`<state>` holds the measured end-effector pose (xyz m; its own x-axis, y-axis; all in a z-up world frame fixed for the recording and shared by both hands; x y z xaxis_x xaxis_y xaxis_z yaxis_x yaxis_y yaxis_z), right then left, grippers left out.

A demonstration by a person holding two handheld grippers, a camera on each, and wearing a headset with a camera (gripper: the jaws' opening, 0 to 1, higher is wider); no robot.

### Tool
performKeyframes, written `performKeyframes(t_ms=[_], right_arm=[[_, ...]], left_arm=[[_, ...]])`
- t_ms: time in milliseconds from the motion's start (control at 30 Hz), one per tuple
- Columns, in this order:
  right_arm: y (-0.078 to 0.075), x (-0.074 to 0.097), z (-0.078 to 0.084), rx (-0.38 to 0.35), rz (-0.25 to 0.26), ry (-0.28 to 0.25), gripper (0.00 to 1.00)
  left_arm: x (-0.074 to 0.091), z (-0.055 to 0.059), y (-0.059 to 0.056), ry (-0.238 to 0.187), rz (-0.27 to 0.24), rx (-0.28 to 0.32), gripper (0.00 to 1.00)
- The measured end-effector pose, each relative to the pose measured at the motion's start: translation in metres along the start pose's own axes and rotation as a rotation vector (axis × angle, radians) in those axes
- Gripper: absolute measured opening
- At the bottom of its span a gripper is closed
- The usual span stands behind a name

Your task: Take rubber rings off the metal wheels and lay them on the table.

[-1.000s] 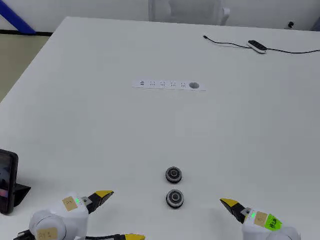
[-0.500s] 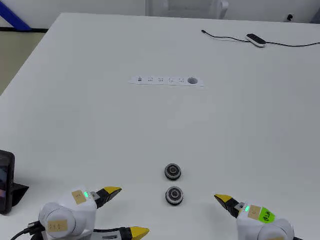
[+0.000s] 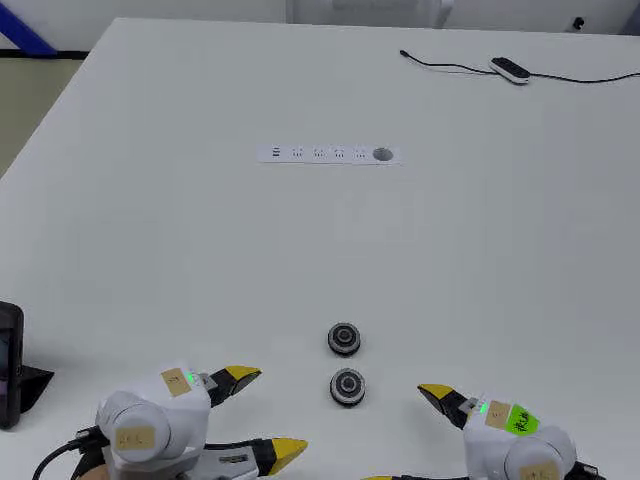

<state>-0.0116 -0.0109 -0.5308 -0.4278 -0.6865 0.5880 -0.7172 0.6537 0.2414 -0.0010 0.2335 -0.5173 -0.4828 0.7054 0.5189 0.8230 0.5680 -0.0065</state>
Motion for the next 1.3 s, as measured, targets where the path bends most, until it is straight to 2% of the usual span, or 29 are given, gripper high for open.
performKeyframes(t_ms=[200,433,767,967,1300], right_arm=[[0.001,-0.002,0.0,-0.003,-0.005,-0.001,0.84],[0.002,-0.004,0.001,-0.004,-0.01,0.008,0.83],[0.001,-0.008,0.001,-0.014,-0.016,0.009,0.81],[0.001,-0.01,0.001,-0.02,-0.02,0.011,0.8],[0.0,-0.013,-0.002,-0.037,-0.029,-0.005,0.77]], left_arm=[[-0.004,-0.003,-0.001,0.0,0.014,-0.021,0.54],[-0.009,-0.004,-0.002,0.022,0.026,-0.044,0.53],[-0.015,-0.007,-0.001,0.035,0.033,-0.063,0.45],[-0.018,-0.007,-0.001,0.035,0.041,-0.069,0.43],[-0.03,-0.015,-0.001,0.033,0.059,-0.085,0.39]])
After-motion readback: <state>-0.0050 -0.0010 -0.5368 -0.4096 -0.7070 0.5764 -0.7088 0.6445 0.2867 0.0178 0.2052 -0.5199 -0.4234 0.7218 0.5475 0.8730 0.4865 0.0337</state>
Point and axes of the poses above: the centre of the closed fingertips' face, and the gripper's own axes: x roughly backward along the fingers, y roughly to its left, z roughly out of its underside, the point moved 10 cm from there along x, roughly backward along the fingers, and after that the axes turned 9 degrees about -x, right-handed, at the moved point
